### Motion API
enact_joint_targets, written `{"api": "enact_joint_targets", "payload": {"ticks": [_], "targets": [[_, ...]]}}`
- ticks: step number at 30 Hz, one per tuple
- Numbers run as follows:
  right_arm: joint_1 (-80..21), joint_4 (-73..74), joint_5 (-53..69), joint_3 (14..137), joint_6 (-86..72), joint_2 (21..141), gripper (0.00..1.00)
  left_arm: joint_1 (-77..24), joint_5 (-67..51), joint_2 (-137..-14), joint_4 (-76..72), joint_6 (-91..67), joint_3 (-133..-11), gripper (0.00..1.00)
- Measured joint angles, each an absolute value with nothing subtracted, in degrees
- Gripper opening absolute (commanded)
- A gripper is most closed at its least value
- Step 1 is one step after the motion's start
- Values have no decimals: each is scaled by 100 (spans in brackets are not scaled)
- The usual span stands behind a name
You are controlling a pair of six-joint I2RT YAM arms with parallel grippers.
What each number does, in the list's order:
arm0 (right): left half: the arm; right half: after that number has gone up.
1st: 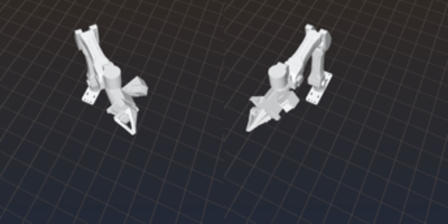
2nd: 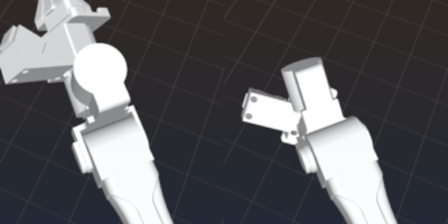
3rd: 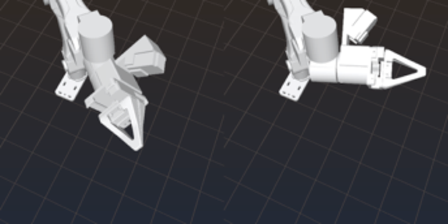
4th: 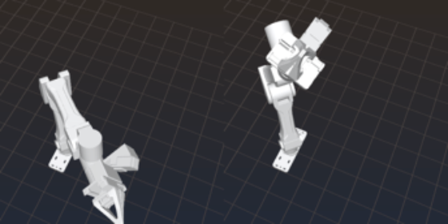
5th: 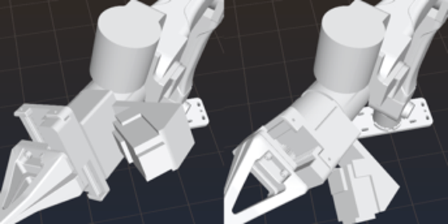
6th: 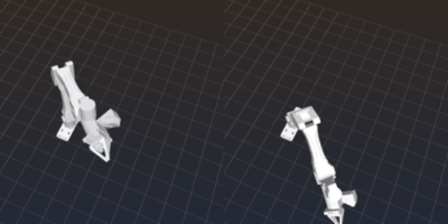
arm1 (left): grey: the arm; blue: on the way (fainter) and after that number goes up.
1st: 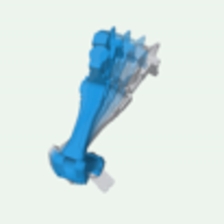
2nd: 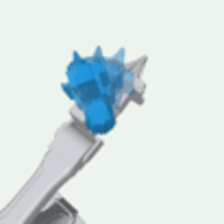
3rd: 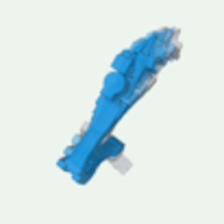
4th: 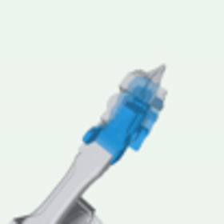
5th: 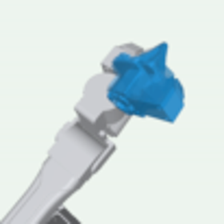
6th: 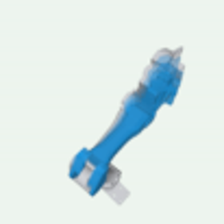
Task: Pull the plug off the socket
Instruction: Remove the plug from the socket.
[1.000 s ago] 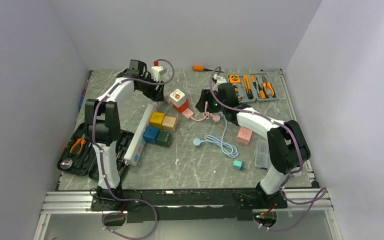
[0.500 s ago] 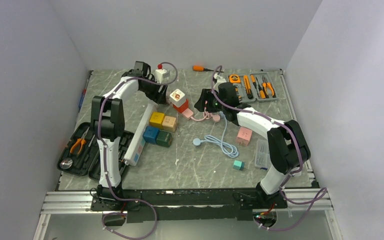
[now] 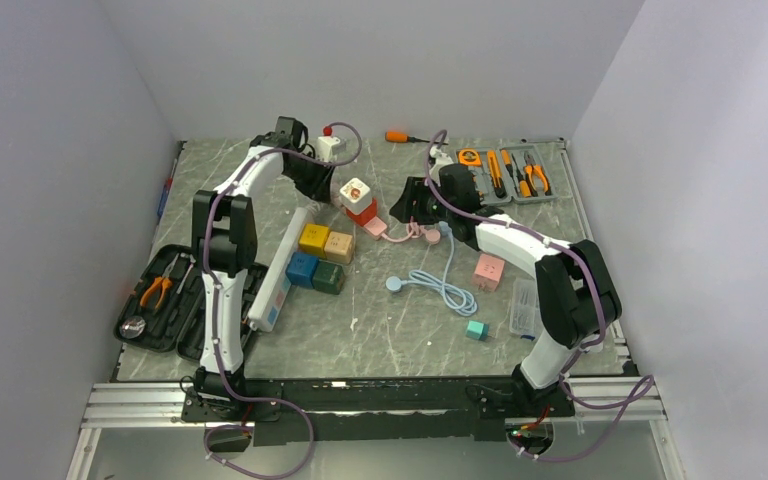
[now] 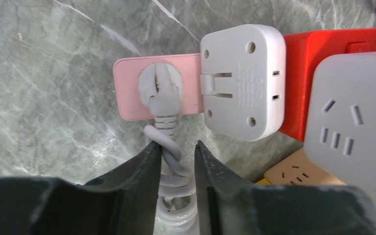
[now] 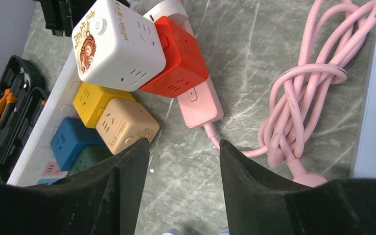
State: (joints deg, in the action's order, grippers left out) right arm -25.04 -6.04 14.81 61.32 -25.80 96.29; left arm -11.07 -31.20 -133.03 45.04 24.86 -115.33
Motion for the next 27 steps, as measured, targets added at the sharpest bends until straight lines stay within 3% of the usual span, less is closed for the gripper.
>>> {"api": "enact_joint_targets", "payload": {"ticks": [3, 17, 27], "targets": [[-2480, -591, 1557, 6134, -2600, 9601, 56, -1107, -3050, -13319, 4530, 2591, -11568, 0], [-2440, -491, 1710, 6167, -2615, 9120, 56, -1135, -3345, -13074, 4440, 2571, -11246, 0], [-2383, -482, 1925, 5898, -2724, 8991, 57, -1146, -4058, -12105, 4121, 2469, -10243, 0]]}}
